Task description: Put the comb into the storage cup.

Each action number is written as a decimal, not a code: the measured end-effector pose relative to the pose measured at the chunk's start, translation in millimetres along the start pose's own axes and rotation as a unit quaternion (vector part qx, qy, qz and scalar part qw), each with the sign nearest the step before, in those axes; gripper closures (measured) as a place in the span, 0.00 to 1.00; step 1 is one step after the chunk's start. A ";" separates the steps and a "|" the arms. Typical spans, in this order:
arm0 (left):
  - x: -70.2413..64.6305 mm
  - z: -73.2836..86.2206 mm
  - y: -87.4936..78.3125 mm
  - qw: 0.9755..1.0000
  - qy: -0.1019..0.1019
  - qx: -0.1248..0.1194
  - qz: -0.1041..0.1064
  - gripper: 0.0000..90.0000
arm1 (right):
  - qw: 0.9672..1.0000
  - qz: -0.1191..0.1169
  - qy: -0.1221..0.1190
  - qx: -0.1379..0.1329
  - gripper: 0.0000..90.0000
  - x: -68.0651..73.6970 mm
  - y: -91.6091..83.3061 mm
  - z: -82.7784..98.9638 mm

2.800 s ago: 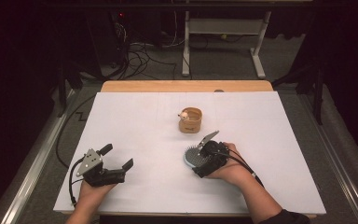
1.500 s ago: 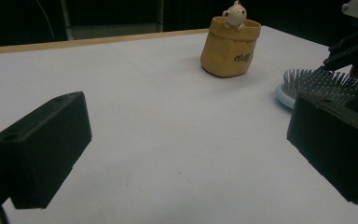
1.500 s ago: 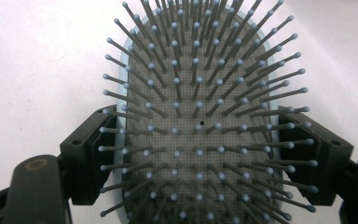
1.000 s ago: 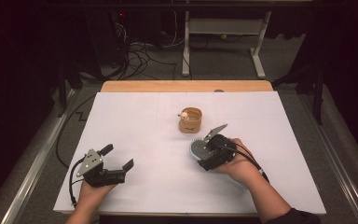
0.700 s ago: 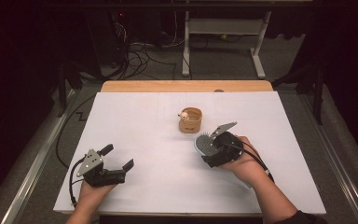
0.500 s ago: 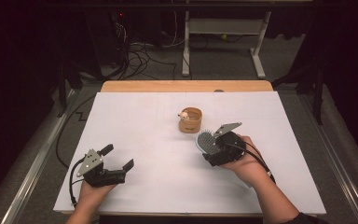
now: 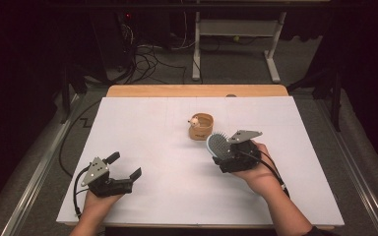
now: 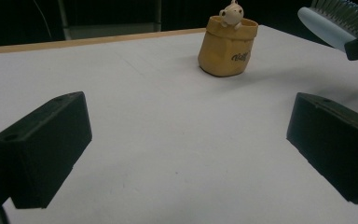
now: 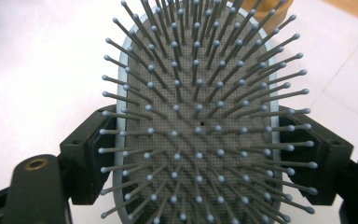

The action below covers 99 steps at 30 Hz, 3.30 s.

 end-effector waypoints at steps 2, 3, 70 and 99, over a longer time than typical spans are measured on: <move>-0.5 -0.9 -0.4 1.000 -0.001 -0.004 0.001 0.01 | 1.000 0.003 0.004 -0.008 0.23 1.2 -0.9 -1.4; -0.7 -1.1 -0.5 1.000 0.000 -0.004 0.001 0.01 | 1.000 0.003 0.004 -0.011 0.23 1.6 -0.8 -1.9; -12.9 -11.4 4.3 1.000 0.018 0.010 0.003 0.00 | 0.962 0.054 0.073 -0.257 0.23 2.8 -36.9 2.0; -36.1 -47.7 53.6 0.998 0.038 0.019 0.047 0.00 | 0.962 0.055 0.063 -0.262 0.23 8.6 -37.5 -1.3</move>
Point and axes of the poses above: each handheld gripper's, and its own axes: y roughly forward along the jaws, z roughly out of its underside, x roughly to its left, the point moved 4 cm from there along y, roughly forward along the jaws, and after that the axes turned 8 degrees about z, right-handed, at the moved point
